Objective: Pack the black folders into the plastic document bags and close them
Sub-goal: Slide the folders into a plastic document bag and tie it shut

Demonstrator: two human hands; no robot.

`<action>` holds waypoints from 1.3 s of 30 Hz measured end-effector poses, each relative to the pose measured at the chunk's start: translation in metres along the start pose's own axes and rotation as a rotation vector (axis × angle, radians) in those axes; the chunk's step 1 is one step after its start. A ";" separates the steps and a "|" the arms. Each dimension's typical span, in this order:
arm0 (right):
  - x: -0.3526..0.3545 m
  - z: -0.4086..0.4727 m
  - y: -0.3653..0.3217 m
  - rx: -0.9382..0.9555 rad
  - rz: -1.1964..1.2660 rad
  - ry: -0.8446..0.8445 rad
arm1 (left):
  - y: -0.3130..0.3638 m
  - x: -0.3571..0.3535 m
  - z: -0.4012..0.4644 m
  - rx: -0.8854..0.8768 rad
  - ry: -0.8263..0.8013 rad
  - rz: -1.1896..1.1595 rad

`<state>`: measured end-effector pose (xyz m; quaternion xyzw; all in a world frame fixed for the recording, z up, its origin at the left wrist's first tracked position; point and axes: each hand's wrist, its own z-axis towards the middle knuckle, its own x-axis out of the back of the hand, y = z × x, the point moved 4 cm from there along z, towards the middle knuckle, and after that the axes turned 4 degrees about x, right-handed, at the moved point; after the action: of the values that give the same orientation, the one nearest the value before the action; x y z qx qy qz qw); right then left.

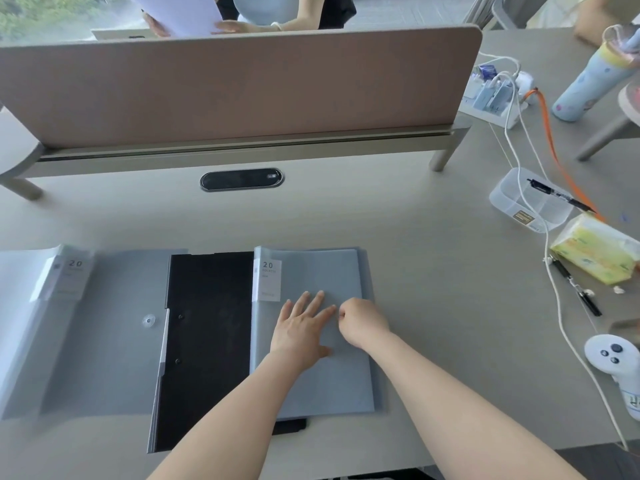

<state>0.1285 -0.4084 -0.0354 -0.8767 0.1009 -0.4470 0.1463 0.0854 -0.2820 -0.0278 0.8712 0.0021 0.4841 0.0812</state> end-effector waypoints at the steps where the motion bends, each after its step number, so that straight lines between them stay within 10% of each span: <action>1: 0.000 -0.004 0.001 0.016 -0.007 -0.010 | 0.000 -0.001 0.000 0.000 0.000 0.000; 14: 0.009 -0.022 0.053 -0.166 0.111 -0.125 | 0.000 -0.002 0.001 0.018 0.003 -0.016; 39: 0.030 0.007 0.038 -0.124 0.305 0.190 | -0.004 -0.005 0.001 0.001 0.009 0.007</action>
<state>0.1499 -0.4522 -0.0298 -0.8125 0.2731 -0.4933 0.1479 0.0838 -0.2787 -0.0327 0.8691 -0.0005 0.4883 0.0789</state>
